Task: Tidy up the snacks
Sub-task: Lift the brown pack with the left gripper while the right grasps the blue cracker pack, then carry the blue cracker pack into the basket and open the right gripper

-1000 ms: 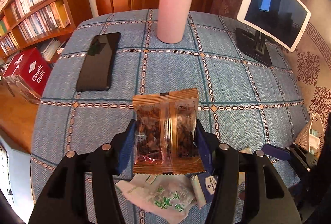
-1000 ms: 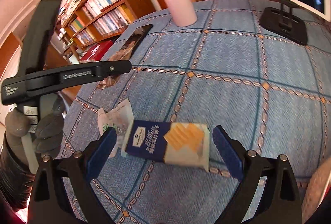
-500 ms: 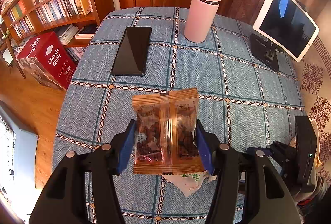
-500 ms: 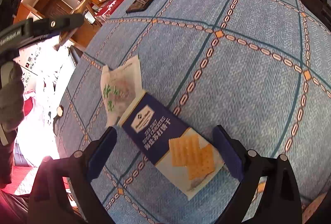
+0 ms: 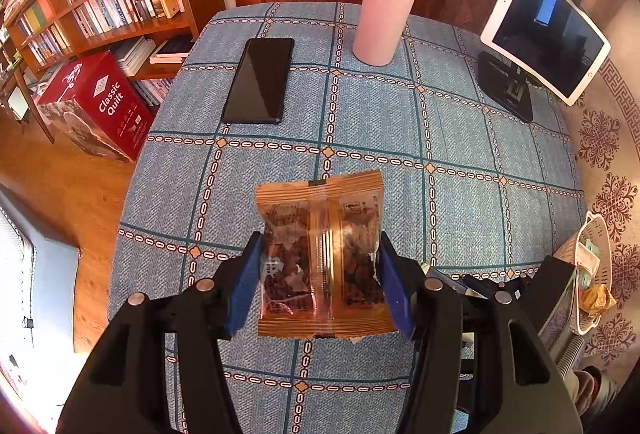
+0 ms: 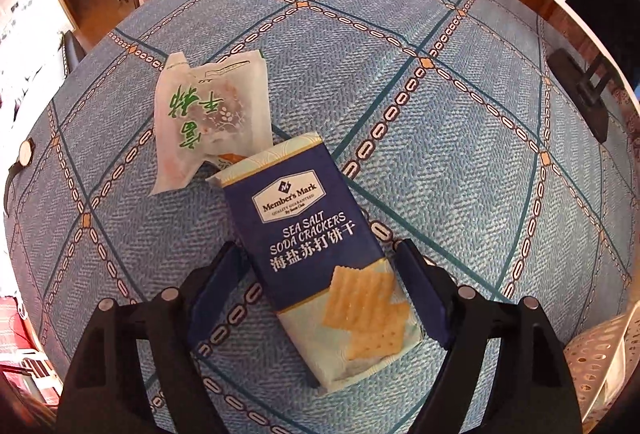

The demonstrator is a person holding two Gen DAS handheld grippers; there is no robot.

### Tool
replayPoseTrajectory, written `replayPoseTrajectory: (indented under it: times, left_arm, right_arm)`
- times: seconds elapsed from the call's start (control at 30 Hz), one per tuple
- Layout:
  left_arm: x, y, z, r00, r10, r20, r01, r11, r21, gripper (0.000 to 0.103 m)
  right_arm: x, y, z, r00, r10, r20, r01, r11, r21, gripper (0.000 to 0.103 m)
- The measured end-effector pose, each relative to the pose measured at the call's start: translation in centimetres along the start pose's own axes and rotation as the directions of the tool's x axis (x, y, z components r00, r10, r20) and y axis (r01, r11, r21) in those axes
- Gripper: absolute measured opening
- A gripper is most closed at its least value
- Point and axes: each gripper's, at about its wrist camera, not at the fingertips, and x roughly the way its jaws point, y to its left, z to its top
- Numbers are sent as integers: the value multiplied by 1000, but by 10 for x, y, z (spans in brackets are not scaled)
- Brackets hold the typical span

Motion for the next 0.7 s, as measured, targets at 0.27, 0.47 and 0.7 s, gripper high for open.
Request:
replayPoseTrajectory:
  times: [0.27,0.47,0.7]
  left_arm:
    - [-17,13,19,999,-26,36,26,999,21,57]
    - [-12,7,25,997,-77,27,76,996,44,57]
    - [-3,-22,30,987,-159,11,156,980,120,57]
  right_arm:
    - [-5,2,5,997,35,-66,-26,992,125,54]
    - [-38,-18,-18,997,64,-50,-48,958,281,51]
    - [-92,-60,-55,1000,4,-8,0,878,479,50]
